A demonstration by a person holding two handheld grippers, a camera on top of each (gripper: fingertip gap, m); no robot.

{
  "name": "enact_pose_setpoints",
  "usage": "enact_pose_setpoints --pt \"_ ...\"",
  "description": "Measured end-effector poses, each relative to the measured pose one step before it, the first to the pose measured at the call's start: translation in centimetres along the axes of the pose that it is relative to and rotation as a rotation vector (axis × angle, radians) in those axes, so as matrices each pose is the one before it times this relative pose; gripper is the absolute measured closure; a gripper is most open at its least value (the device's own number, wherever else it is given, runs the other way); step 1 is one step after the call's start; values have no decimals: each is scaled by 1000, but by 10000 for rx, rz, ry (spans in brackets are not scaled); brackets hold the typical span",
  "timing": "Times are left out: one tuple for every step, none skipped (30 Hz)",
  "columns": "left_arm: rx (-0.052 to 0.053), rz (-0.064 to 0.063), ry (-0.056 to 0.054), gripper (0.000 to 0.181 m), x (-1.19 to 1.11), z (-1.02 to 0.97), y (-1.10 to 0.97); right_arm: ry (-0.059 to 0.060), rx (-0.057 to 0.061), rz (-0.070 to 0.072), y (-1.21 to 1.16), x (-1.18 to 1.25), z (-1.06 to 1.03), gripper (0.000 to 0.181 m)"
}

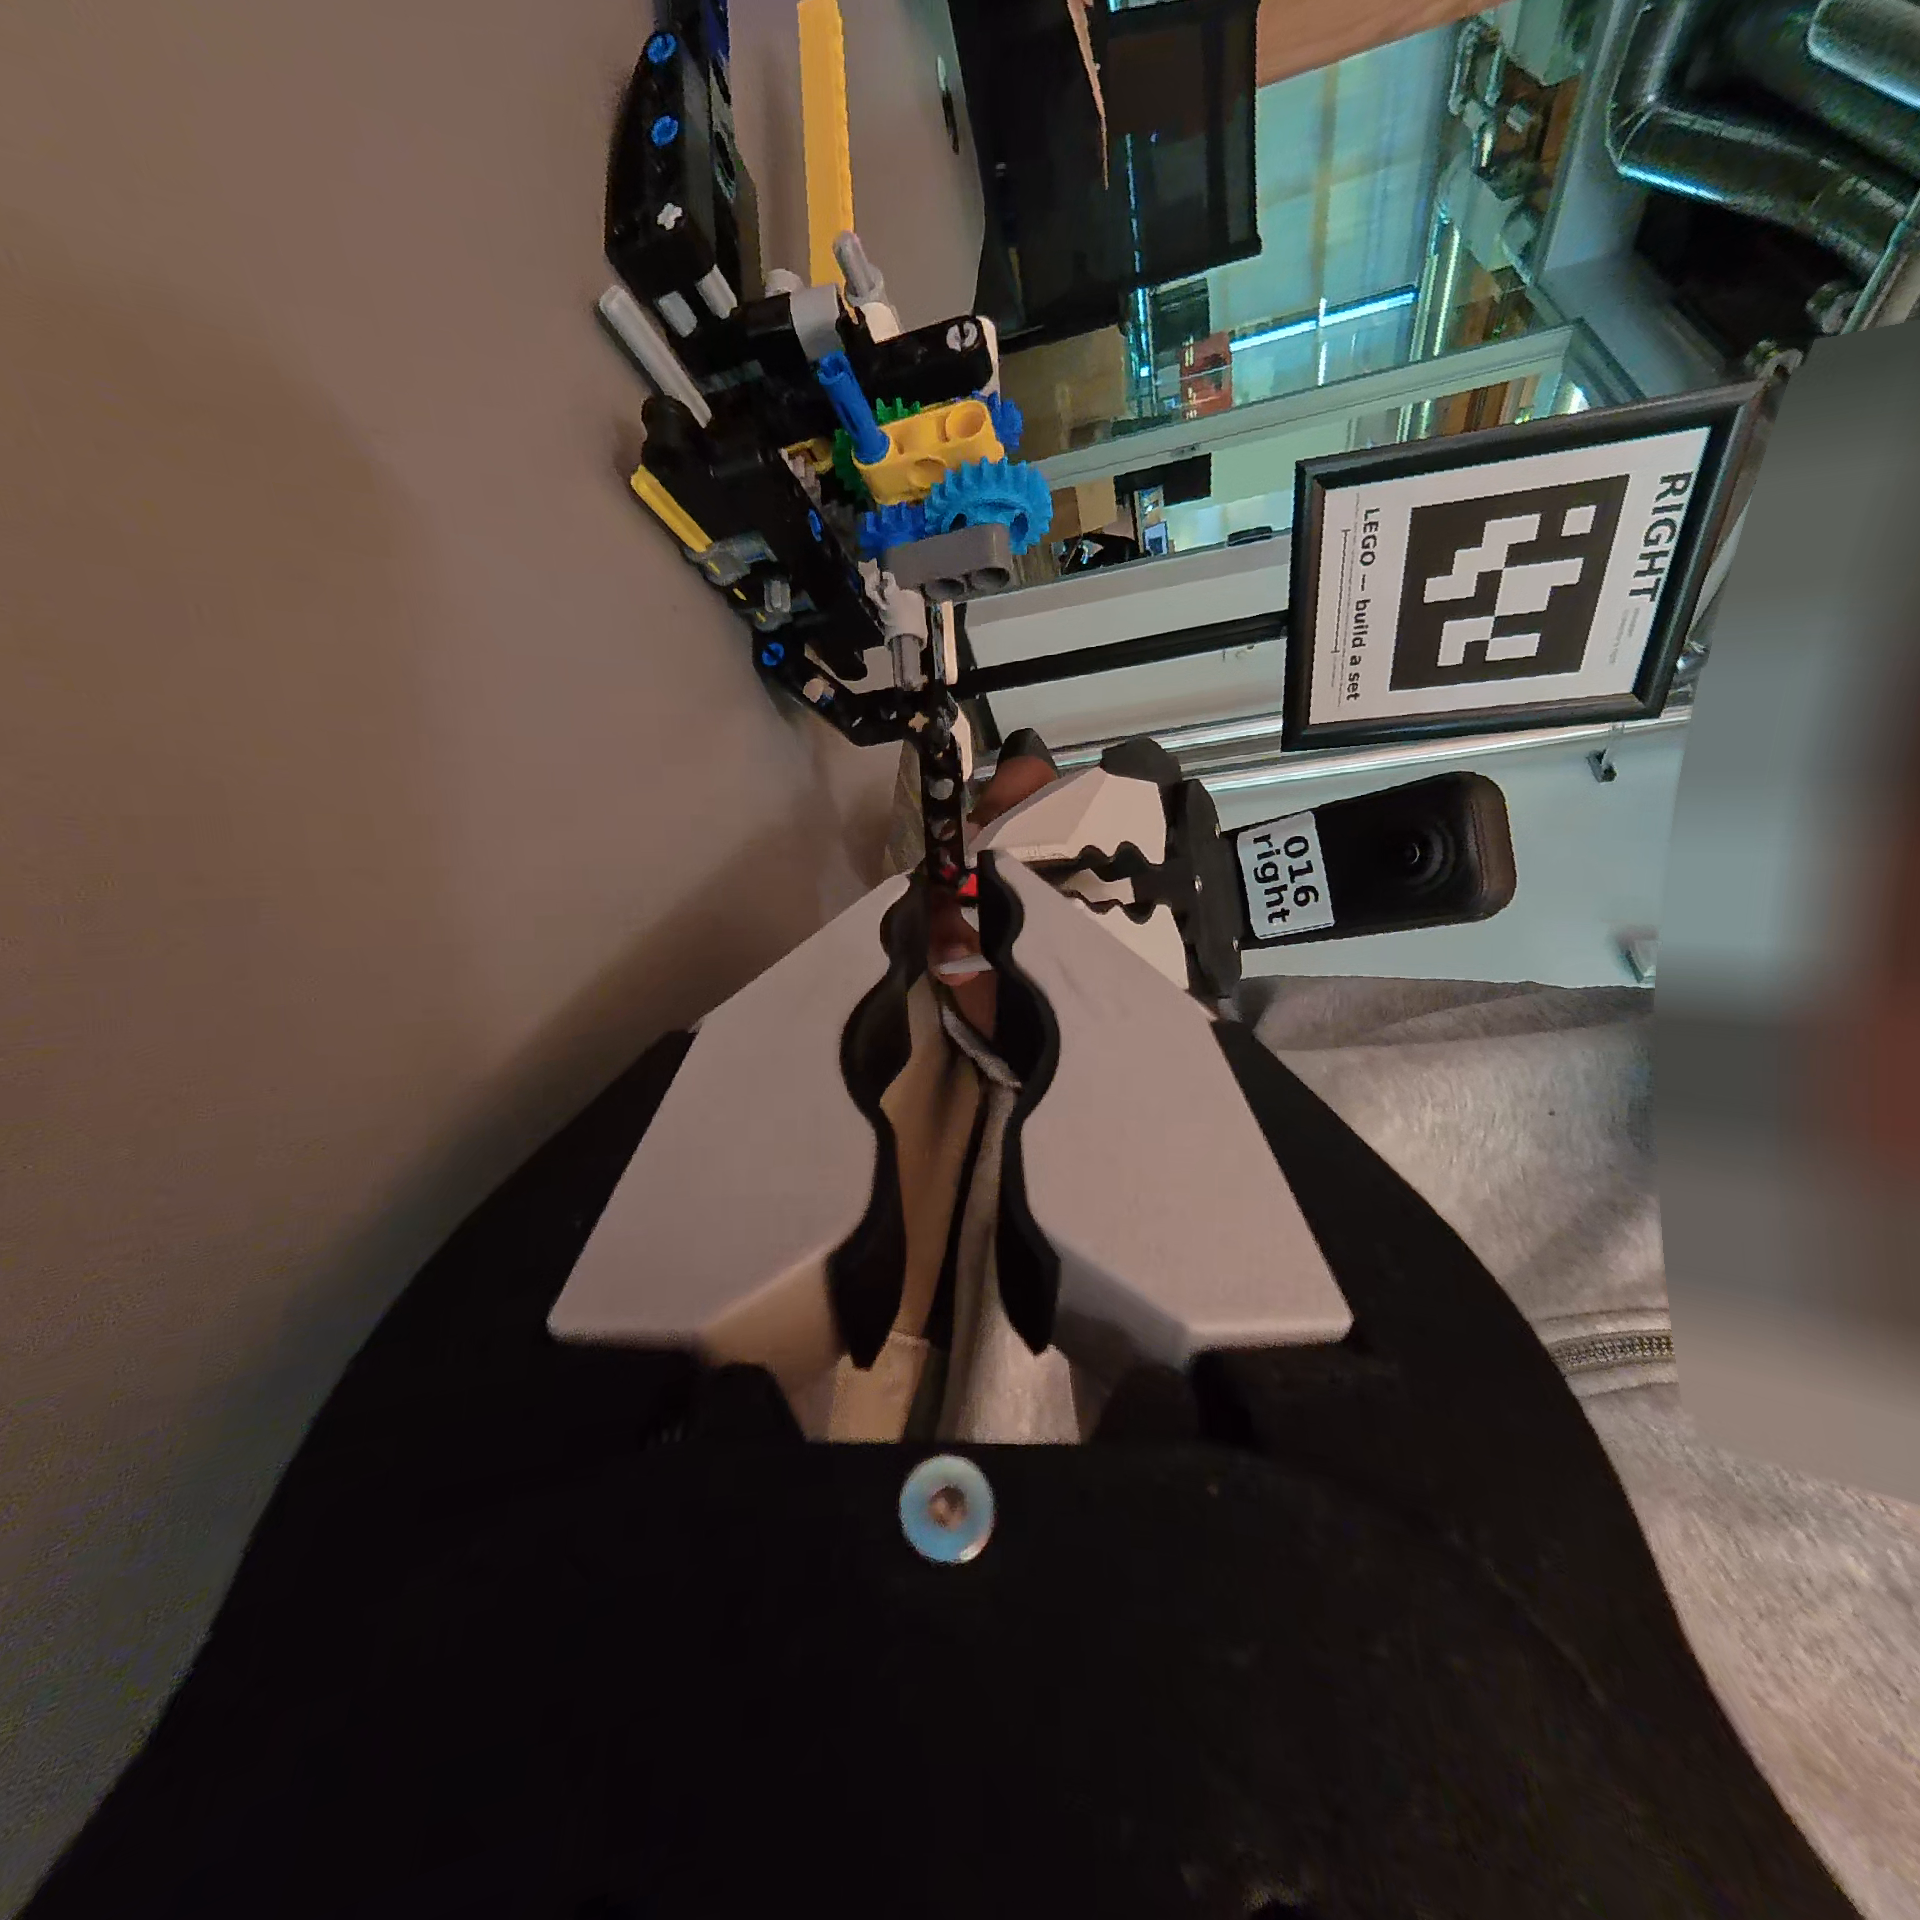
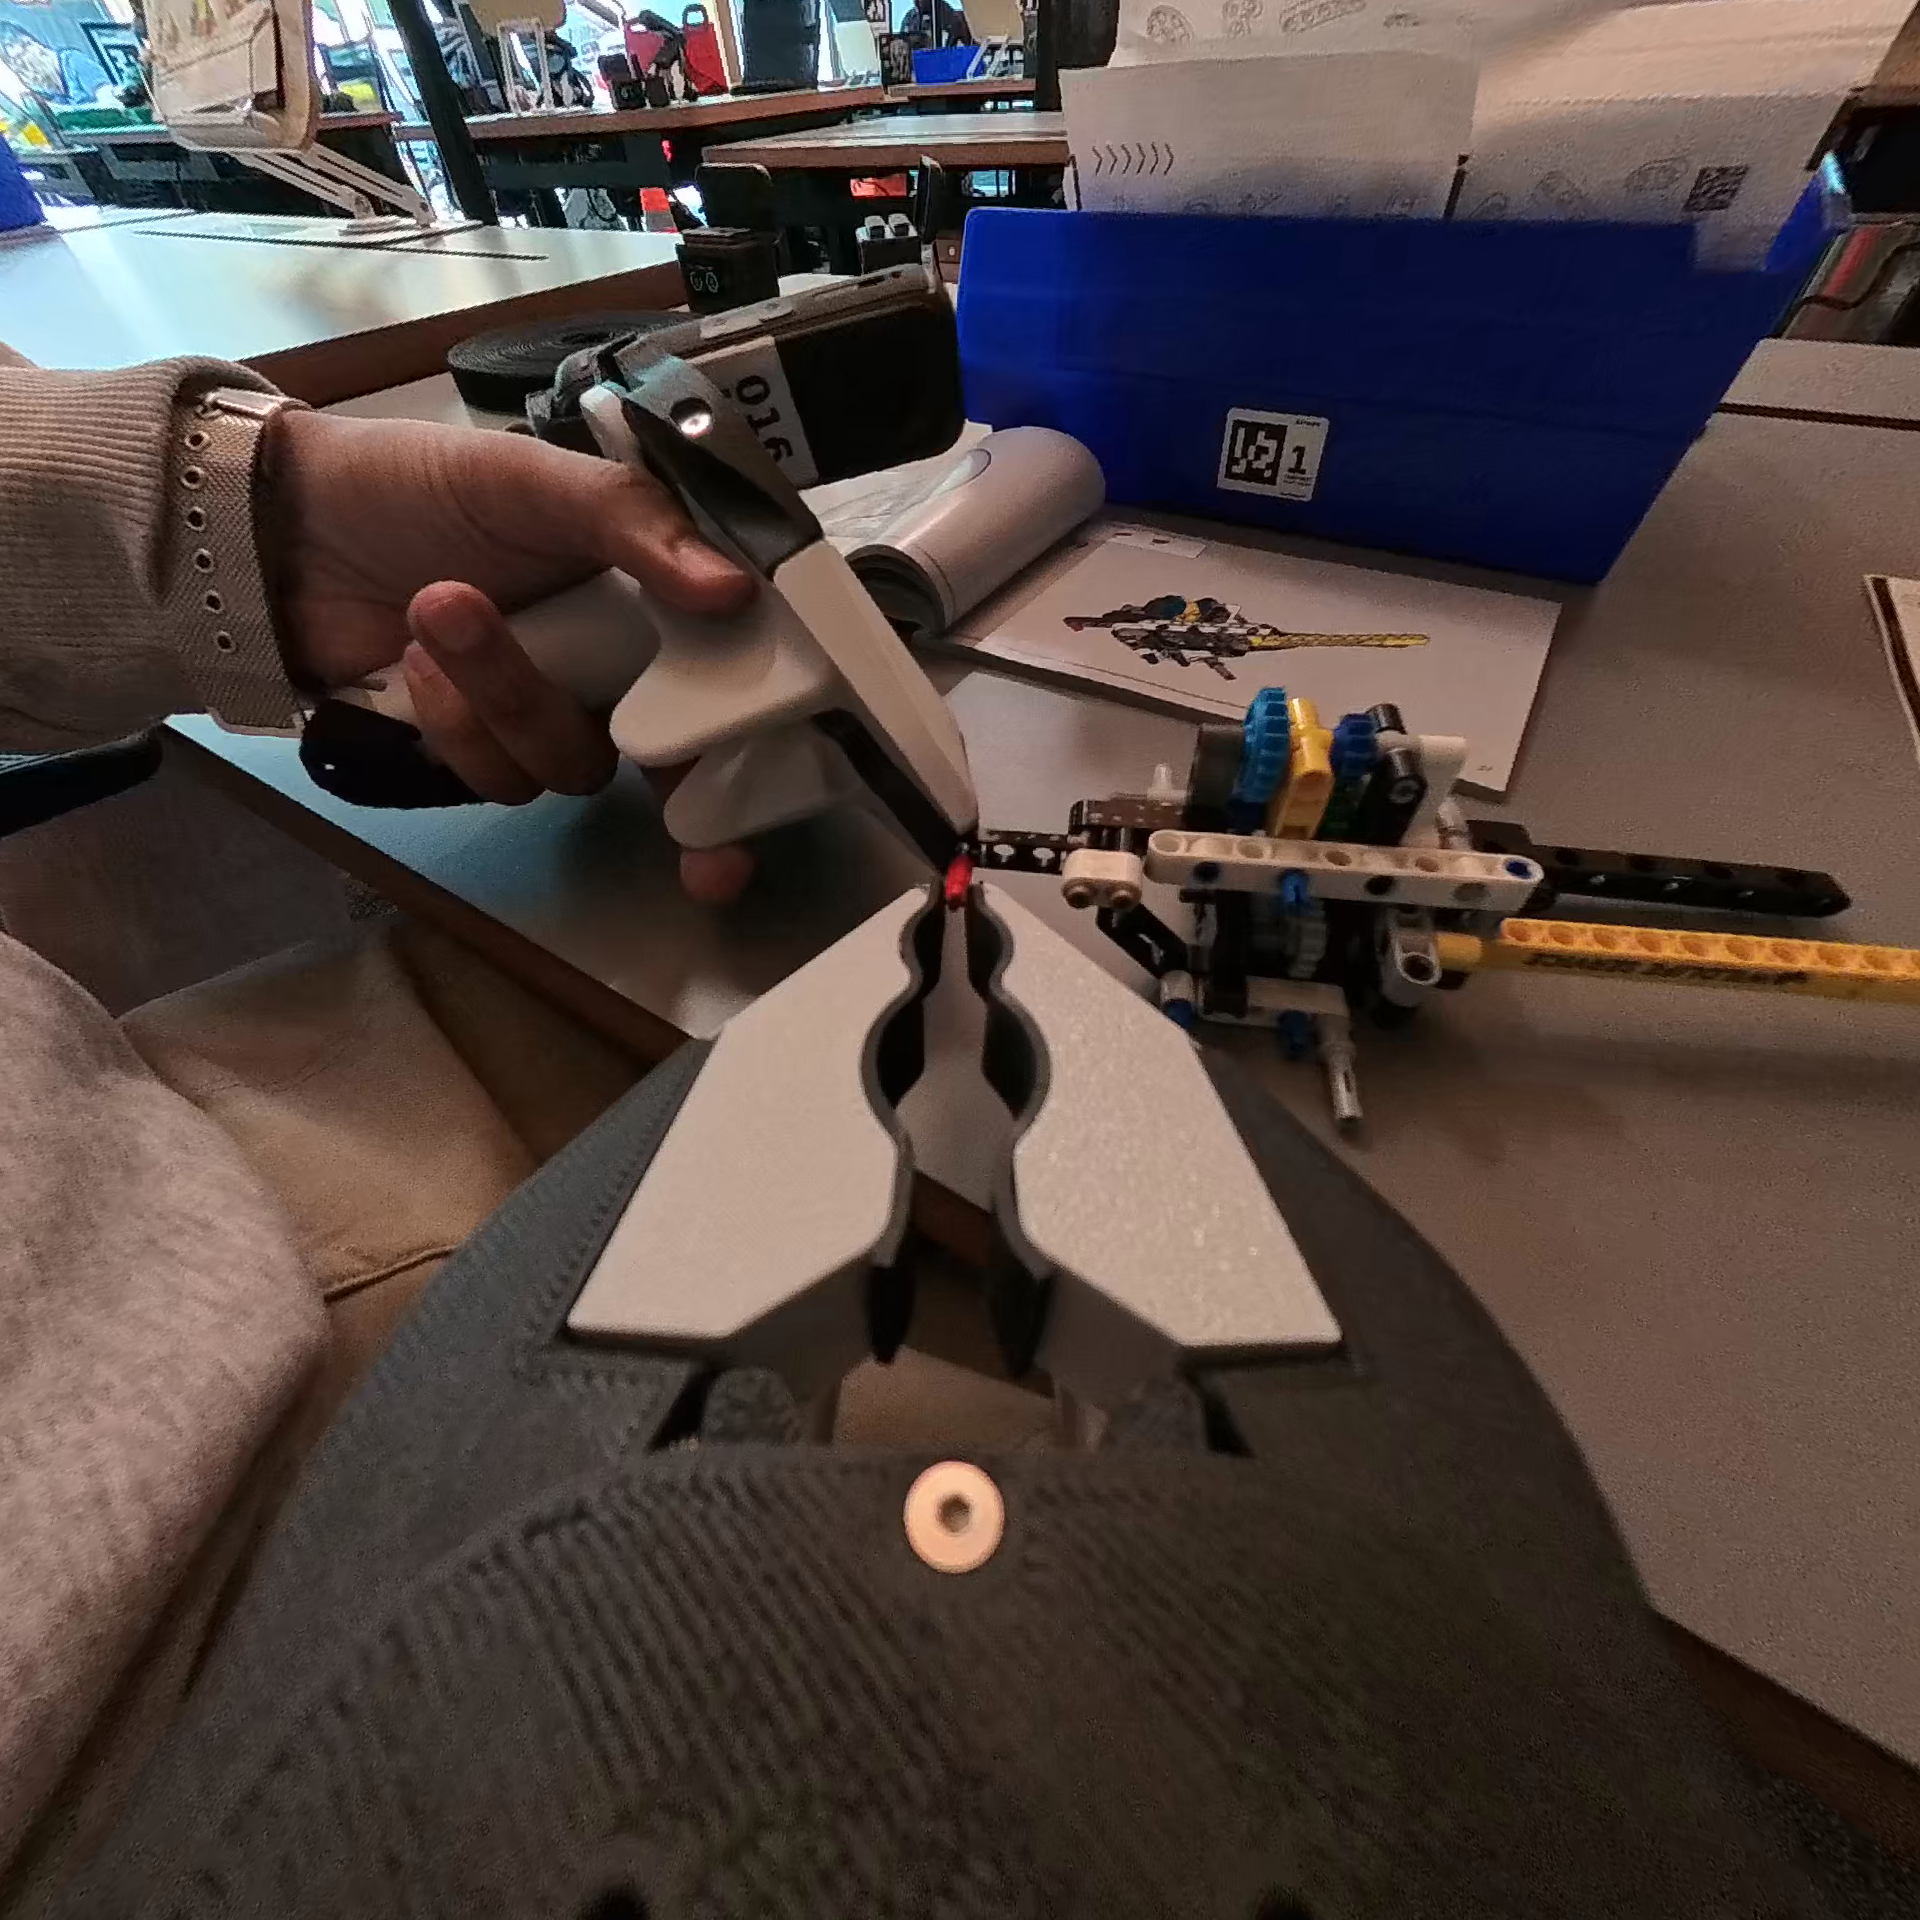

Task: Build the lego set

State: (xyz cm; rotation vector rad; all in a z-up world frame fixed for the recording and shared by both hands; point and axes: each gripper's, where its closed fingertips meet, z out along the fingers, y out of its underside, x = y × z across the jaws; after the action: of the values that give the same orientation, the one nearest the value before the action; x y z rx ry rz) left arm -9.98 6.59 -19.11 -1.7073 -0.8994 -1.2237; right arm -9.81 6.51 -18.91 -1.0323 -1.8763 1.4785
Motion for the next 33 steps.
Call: enact_pose_setpoints --pt "-26 41 -47 172 -52 20 7 0 4 -4 -13 -3 -7 179" --pt "-3 13 -15 172 -14 14 -30 1 3 3 7 8 -1 179" --pt "7 -11 8 172 -13 -1 -53 7 1 8 -1 12 -5 179" --pt "3 -20 11 172 -14 -20 -38 -1 -5 10 15 20 3 179" --pt "-12 -21 20 172 -13 -1 -3 -5 -10 7 18 0 12 179" --pt "-18 -18 18 172 -12 2 23 3 -6 0 15 2 12 179" --pt "-35 -9 3 172 -26 10 45 4 1 -1 7 -2 9 179" --pt "-37 -13 8 173 -20 32 51 2 3 3 -13 9 -6 179" --pt "-37 -26 11 172 -20 21 48 3 2 6 -3 13 3 179" --pt "-16 -29 10 173 -39 8 2 7 3 11 4 17 7 179" --pt "-15 -46 27 172 -22 -2 22 -6 -4 15 13 9 4 179" --pt "-3 -46 44 173 -27 2 14 -7 -8 15 17 0 7 179" --pt "10 -46 65 173 -16 0 16 -9 -4 7 13 -11 7 179" --pt "10 -75 86 173 -9 2 14 -17 -4 2 3 -19 5 179" --pt "11 -73 83 173 5 -2 8 -14 -7 1 15 -23 11 179" --pt "2 -13 38 173 -9 -1 5 -25 -4 -6 4 -47 8 179" --pt "-15 31 0 173 -3 27 33 -17 -17 -8 18 -38 13 179" --pt "-4 34 -17 173 -21 24 20 8 9 -9 -7 6 -10 179" --pt "-1 9 1 173 -2 12 6 4 11 5 -30 12 -17 179" --pt "-3 -15 15 173 -3 -5 -8 -4 -5 15 4 4 6 179" --pt "9 -9 11 173 -1 -4 -14 -6 -12 11 32 5 7 179" --pt "1 1 -1 173 -12 2 1 -3 7 4 -8 2 -1 179" --pt "5 11 -6 173 -7 2 -8 -2 3 6 -3 1 -3 179" --pt "14 16 -16 173 -25 0 -18 -6 -5 11 12 5 9 179" --pt "22 15 -21 173 -30 -1 -15 -3 0 17 7 20 2 179" --pt "18 33 -34 173 -28 14 -14 -6 9 23 9 23 -9 179" --pt "11 35 -19 173 -5 13 4 -8 11 24 -4 10 -5 179" --pt "3 19 -2 173 -1 8 12 -7 12 19 -6 16 -4 179" --pt "4 -1 10 173 5 4 -3 -2 6 11 4 7 -5 179" --pt "4 5 1 173 0 -2 7 1 3 2 16 9 1 179" --pt "12 19 -7 173 -3 0 -7 6 -6 3 17 22 0 179" --pt "13 23 -20 173 -9 6 7 14 -11 4 39 22 21 179" --pt "-26 44 -5 173 28 33 64 -3 -39 -8 79 -6 37 179"
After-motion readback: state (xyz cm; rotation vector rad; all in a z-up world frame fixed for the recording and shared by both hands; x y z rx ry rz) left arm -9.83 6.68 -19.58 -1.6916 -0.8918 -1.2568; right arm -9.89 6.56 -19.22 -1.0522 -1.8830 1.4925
